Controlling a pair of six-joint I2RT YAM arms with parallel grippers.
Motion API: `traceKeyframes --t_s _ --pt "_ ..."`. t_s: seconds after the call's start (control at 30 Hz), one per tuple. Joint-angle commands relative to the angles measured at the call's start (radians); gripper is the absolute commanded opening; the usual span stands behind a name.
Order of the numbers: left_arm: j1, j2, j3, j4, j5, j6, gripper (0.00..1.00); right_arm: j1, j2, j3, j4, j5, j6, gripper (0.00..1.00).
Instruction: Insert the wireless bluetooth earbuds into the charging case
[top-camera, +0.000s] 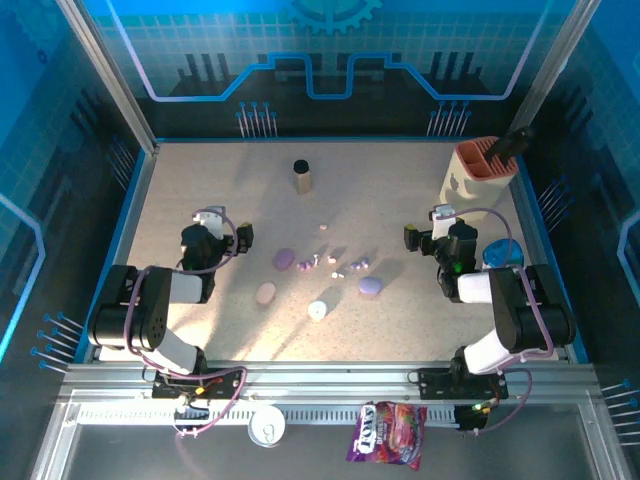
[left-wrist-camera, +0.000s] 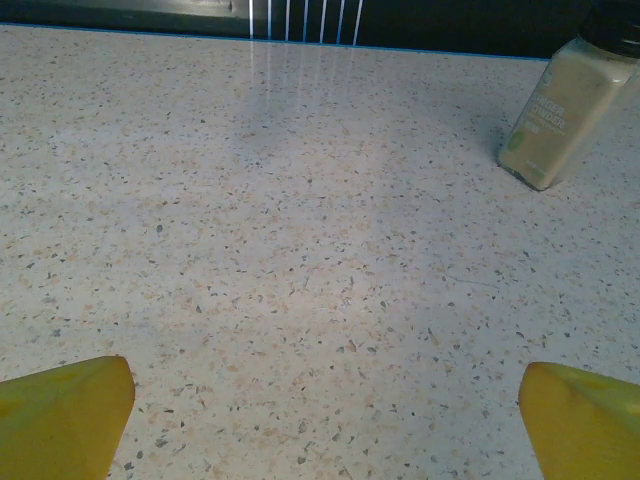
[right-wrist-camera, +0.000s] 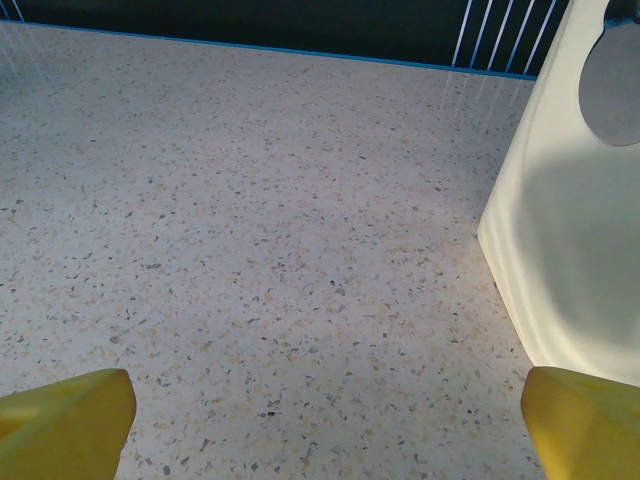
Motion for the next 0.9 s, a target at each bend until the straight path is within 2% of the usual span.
traceKeyframes --t_s 0.0,0.73,0.87 --pt "0.001 0.006 0.011 0.033 -0.011 0.003 0.99 0.007 0.006 0.015 0.025 0.0 -0.007 1.0" --pt "0.001 0.007 0.012 0.034 -0.012 0.003 0.99 0.006 0.007 0.016 0.022 -0.002 -0.006 1.0" --pt "0.001 0.004 0.008 0.039 -0.052 -0.011 0.99 0.005 0.005 0.01 0.035 0.032 0.008 1.0"
